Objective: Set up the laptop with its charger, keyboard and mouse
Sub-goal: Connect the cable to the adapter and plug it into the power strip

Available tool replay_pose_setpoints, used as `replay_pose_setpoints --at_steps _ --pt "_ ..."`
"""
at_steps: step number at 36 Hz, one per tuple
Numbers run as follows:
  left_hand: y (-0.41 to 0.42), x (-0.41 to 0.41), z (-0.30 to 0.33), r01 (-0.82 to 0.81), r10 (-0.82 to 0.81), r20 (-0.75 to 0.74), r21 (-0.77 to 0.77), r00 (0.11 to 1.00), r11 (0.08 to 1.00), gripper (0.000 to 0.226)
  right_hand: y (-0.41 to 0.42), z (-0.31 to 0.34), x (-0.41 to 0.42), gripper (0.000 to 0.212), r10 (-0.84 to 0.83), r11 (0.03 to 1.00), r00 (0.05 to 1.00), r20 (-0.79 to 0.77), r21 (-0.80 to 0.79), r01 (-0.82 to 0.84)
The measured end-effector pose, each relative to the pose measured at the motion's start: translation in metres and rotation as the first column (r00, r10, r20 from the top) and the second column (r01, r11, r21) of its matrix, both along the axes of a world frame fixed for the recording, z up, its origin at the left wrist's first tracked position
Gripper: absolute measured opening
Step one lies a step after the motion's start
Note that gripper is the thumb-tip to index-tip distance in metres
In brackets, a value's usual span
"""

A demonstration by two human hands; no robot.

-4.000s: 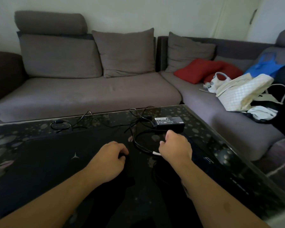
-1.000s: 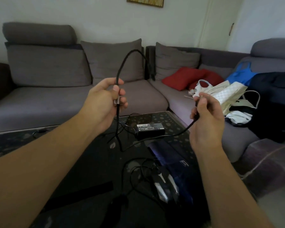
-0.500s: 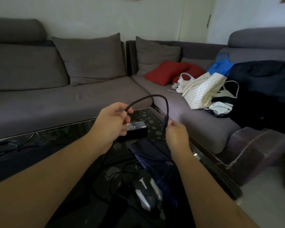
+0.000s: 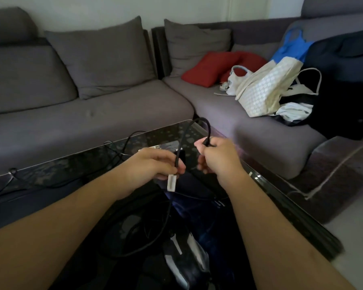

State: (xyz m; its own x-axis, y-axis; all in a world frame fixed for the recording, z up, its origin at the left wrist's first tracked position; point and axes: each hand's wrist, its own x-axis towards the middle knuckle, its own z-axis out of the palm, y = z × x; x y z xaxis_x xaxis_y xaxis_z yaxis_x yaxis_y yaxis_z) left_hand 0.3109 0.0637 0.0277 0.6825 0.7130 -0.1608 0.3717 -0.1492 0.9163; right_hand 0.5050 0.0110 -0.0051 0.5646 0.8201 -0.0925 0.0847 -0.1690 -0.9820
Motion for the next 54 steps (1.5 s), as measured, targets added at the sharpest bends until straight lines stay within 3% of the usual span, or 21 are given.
replay_pose_setpoints --at_steps 2,4,5,8,10,11,13,14,17,20,22,27,33,39,48,54 --pt "0.011 0.003 0.001 0.024 -0.025 -0.013 -0.021 1.000 0.999 0.028 0.003 -0.006 -0.001 0.023 0.087 0.995 0.944 -0.317 0.074 -0.067" --pt "0.023 0.012 -0.002 -0.077 0.077 0.030 0.008 0.997 0.997 0.036 0.007 -0.010 0.003 0.038 0.160 0.979 0.800 -0.579 0.196 -0.054" --pt "0.029 0.017 -0.005 -0.147 0.145 0.025 0.100 0.989 0.984 0.040 0.007 -0.011 0.006 0.043 0.205 0.967 0.710 -0.674 0.250 -0.041" --pt "0.054 0.030 -0.016 -0.230 0.332 -0.091 0.548 0.939 0.804 0.041 0.004 -0.010 0.016 0.051 0.337 0.930 0.479 -0.810 0.366 -0.036" --pt "0.075 0.037 -0.026 -0.072 0.349 -0.271 0.689 0.897 0.721 0.053 0.004 -0.008 0.017 0.053 0.370 0.918 0.407 -0.835 0.396 -0.022" --pt "0.083 0.041 -0.031 0.035 0.342 -0.396 0.694 0.852 0.719 0.069 0.006 -0.007 0.016 0.048 0.343 0.928 0.435 -0.832 0.373 -0.019" --pt "0.092 0.049 -0.040 0.174 0.332 -0.611 0.620 0.718 0.765 0.095 0.012 -0.006 0.011 0.036 0.262 0.955 0.593 -0.762 0.293 -0.045" --pt "0.094 0.052 -0.043 0.180 0.323 -0.654 0.580 0.684 0.794 0.096 0.015 -0.007 0.007 0.034 0.240 0.963 0.675 -0.698 0.260 -0.073" --pt "0.100 0.056 -0.048 0.122 0.316 -0.608 0.569 0.728 0.813 0.082 0.022 -0.010 0.001 0.038 0.210 0.971 0.826 -0.522 0.212 -0.113" --pt "0.096 0.053 -0.043 0.083 0.316 -0.492 0.632 0.811 0.771 0.081 0.021 -0.010 0.002 0.046 0.200 0.970 0.884 -0.422 0.212 -0.118" --pt "0.089 0.048 -0.036 0.041 0.281 -0.386 0.647 0.879 0.761 0.083 0.019 -0.007 0.004 0.051 0.207 0.966 0.893 -0.400 0.225 -0.123" --pt "0.061 0.024 -0.011 -0.039 0.257 -0.210 0.700 0.943 0.714 0.076 0.012 0.012 -0.002 0.031 0.172 0.970 0.940 -0.296 0.219 -0.109" --pt "0.026 -0.018 0.019 -0.124 0.247 -0.065 0.727 0.967 0.676 0.077 -0.008 0.062 -0.029 0.027 0.236 0.934 0.971 -0.019 0.279 -0.222" --pt "-0.008 -0.060 0.047 -0.246 0.267 0.081 0.697 0.960 0.673 0.076 -0.037 0.112 -0.069 0.032 0.206 0.882 0.917 0.342 0.341 -0.325" --pt "-0.053 -0.118 0.072 -0.383 0.296 0.243 0.575 0.924 0.723 0.081 -0.085 0.136 -0.122 0.049 0.012 0.881 0.848 0.530 0.395 -0.260" --pt "-0.069 -0.140 0.068 -0.397 0.279 0.301 0.480 0.912 0.782 0.081 -0.103 0.130 -0.145 0.050 0.003 0.867 0.849 0.528 0.422 -0.266"
